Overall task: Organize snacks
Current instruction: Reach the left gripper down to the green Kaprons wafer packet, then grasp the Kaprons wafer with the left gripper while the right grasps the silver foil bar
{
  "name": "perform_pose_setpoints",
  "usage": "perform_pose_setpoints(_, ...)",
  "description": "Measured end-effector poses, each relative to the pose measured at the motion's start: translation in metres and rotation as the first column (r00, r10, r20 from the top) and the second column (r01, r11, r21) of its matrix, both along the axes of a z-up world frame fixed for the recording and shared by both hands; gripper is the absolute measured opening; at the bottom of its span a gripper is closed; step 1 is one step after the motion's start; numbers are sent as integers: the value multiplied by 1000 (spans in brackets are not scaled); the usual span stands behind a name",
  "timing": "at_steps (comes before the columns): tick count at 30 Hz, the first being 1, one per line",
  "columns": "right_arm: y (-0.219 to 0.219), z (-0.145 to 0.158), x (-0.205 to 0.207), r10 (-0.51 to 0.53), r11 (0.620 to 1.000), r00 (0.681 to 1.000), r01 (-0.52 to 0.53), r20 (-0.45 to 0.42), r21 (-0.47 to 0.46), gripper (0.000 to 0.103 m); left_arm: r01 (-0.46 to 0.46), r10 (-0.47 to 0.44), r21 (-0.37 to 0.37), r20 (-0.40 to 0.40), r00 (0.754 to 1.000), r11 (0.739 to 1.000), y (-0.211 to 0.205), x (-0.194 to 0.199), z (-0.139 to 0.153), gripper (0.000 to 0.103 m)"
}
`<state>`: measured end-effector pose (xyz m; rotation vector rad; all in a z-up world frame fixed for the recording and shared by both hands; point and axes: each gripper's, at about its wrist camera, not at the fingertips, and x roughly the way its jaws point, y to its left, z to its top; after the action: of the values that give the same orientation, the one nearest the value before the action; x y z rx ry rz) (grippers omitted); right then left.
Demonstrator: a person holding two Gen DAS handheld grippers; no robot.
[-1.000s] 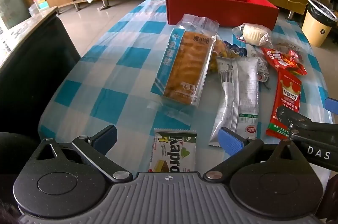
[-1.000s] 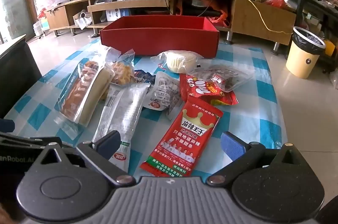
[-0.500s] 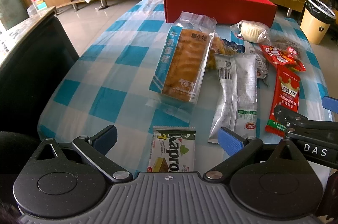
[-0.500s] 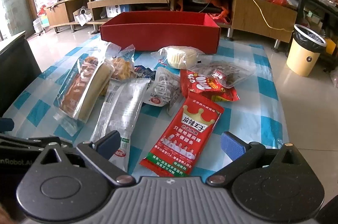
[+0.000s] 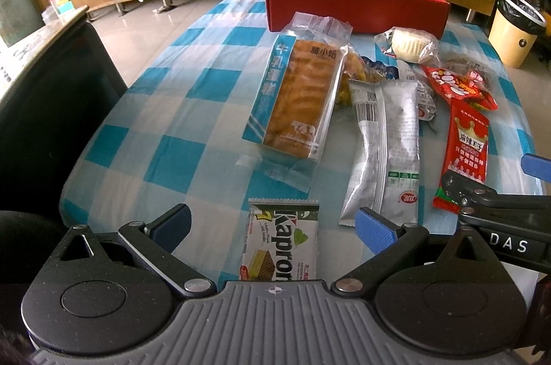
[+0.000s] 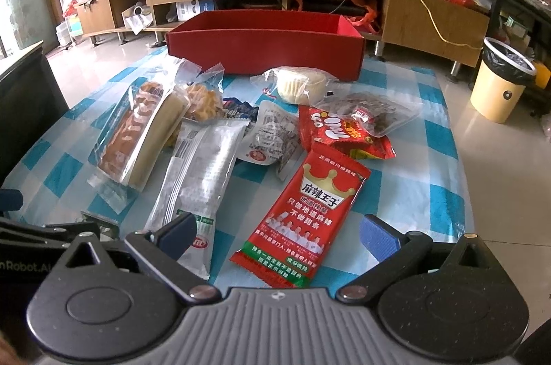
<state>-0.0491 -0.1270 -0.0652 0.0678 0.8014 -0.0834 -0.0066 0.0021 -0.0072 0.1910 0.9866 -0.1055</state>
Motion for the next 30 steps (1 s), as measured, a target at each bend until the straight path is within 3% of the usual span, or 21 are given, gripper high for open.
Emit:
perform_pose_setpoints(7, 3, -4, 3, 17, 1000, 1000, -17, -20, -7, 101, -10, 10, 9, -24, 1000, 1000, 3, 2, -7, 102)
perform_pose_setpoints(24, -3, -4, 15, 23, 998, 999, -21, -29, 54, 101, -77, 84, 44, -176, 981, 996, 13, 20, -50, 98)
perform_pose_setpoints(26, -4, -4, 20, 17, 998, 999, -15, -36, 60, 101, -104, 105, 19, -199, 974, 994, 16, 24, -53, 98)
perform_pose_setpoints(30, 0, -2, 30, 24, 998, 999, -21, -40, 63, 101, -136, 115, -74, -238, 964, 988, 27, 29, -53, 82)
